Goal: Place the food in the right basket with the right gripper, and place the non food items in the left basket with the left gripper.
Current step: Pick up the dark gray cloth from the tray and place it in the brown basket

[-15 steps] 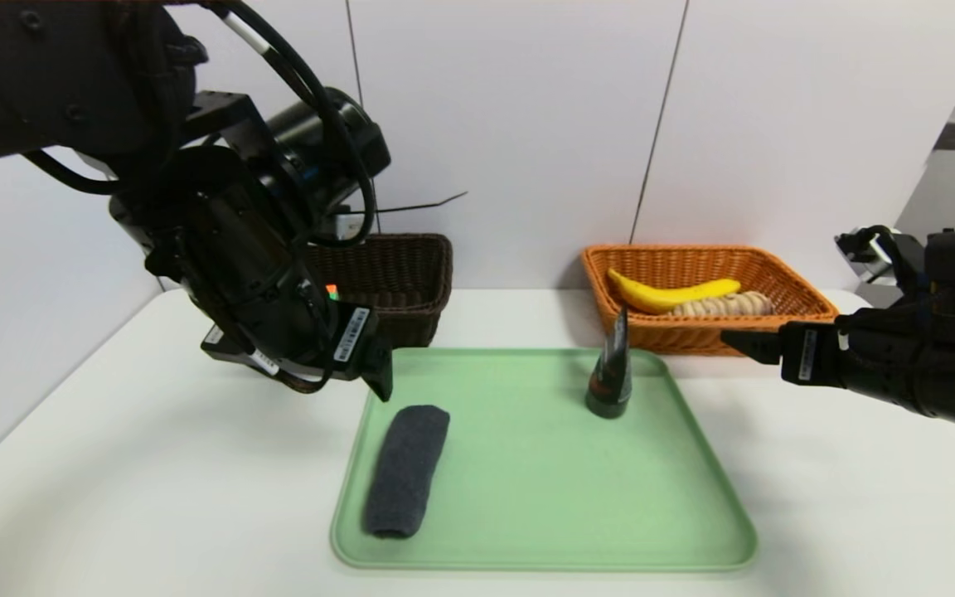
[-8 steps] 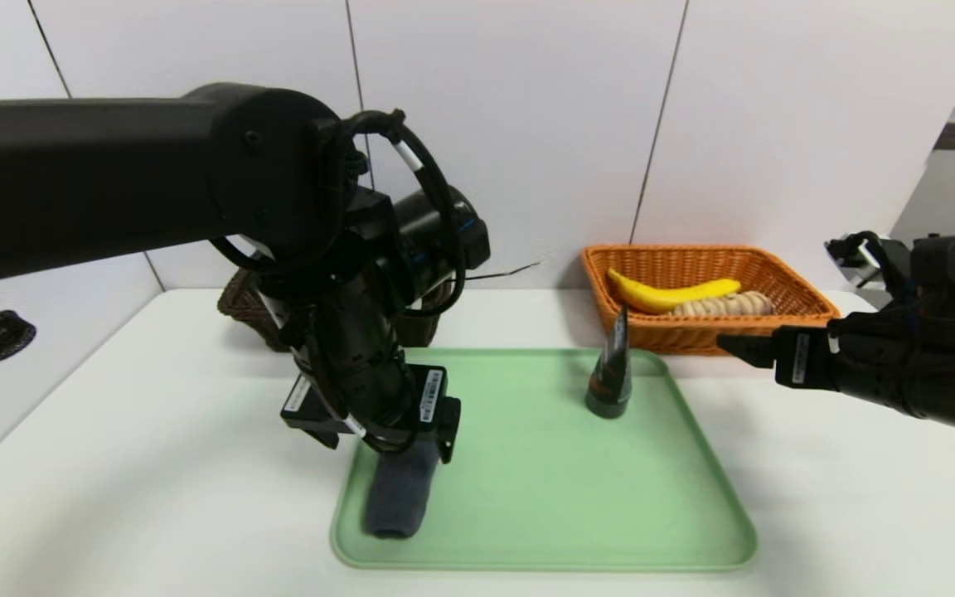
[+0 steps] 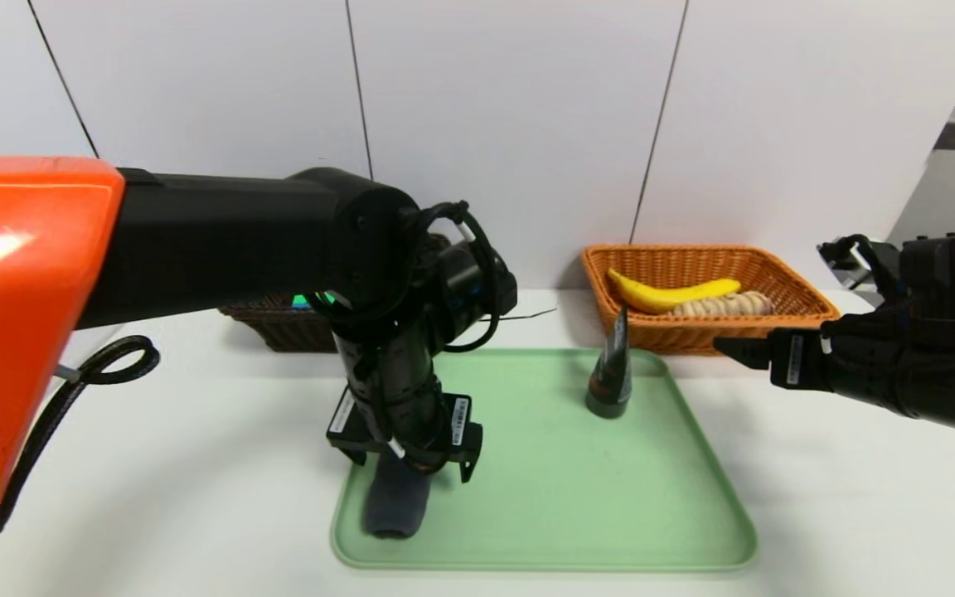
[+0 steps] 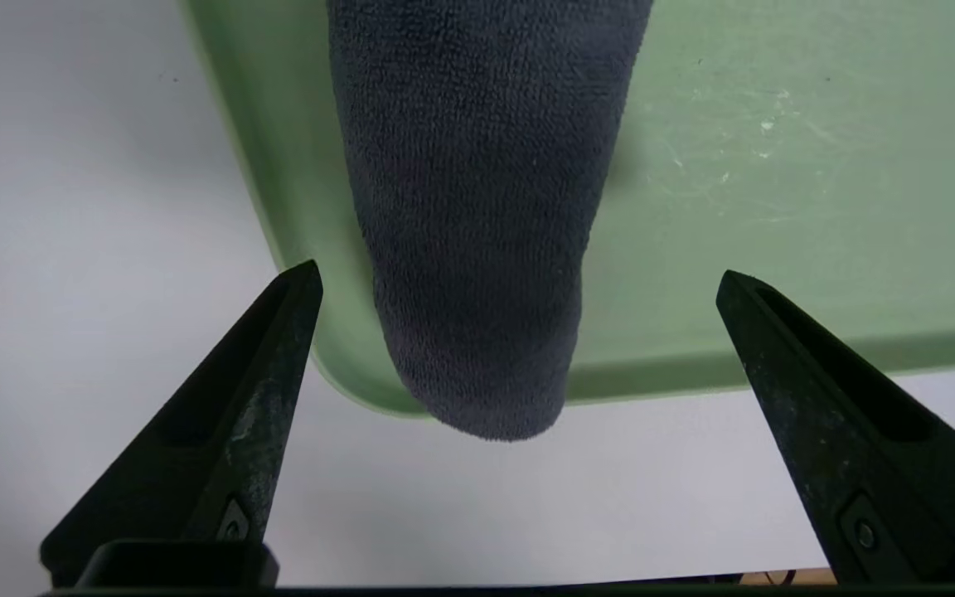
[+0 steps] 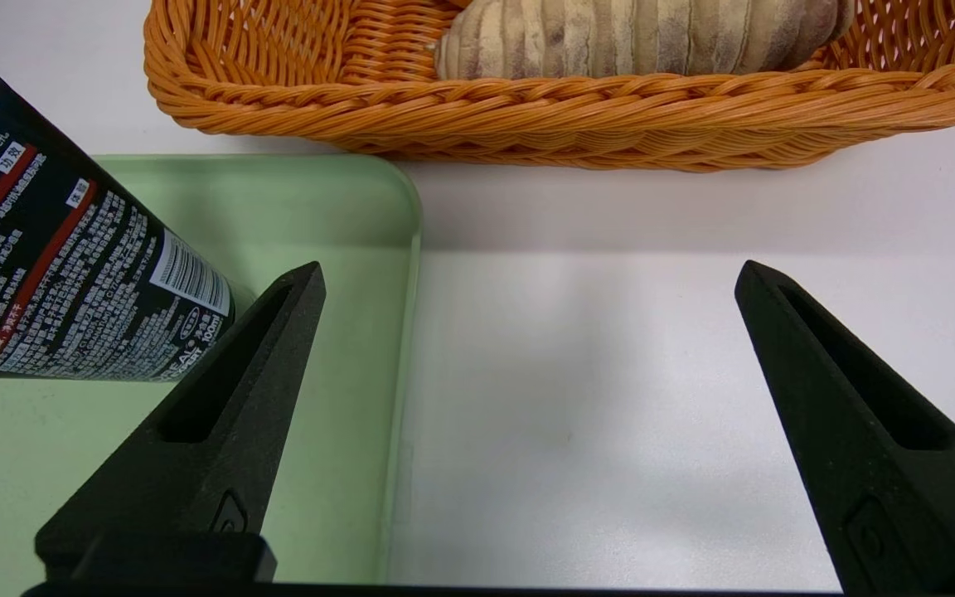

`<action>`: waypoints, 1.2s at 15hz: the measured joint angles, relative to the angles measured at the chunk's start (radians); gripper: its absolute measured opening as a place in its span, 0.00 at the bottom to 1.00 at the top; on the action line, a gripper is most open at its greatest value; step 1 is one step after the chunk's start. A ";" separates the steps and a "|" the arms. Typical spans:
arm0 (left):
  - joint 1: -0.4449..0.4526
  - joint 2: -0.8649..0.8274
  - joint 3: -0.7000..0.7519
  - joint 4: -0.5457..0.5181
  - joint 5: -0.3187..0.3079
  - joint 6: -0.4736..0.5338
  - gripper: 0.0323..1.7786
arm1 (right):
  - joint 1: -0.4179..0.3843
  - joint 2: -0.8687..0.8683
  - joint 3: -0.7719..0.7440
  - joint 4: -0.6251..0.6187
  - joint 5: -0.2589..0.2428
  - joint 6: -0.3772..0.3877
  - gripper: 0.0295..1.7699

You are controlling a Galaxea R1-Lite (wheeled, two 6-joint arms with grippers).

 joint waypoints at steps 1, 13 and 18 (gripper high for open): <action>0.002 0.013 0.001 -0.002 0.000 0.000 0.95 | 0.000 0.001 -0.001 0.000 0.000 0.000 0.97; 0.031 0.093 0.002 -0.036 0.000 0.000 0.48 | 0.000 -0.004 0.006 0.000 -0.002 -0.004 0.97; 0.030 0.049 -0.028 -0.037 -0.012 0.013 0.12 | 0.000 -0.005 0.007 0.000 0.000 -0.003 0.97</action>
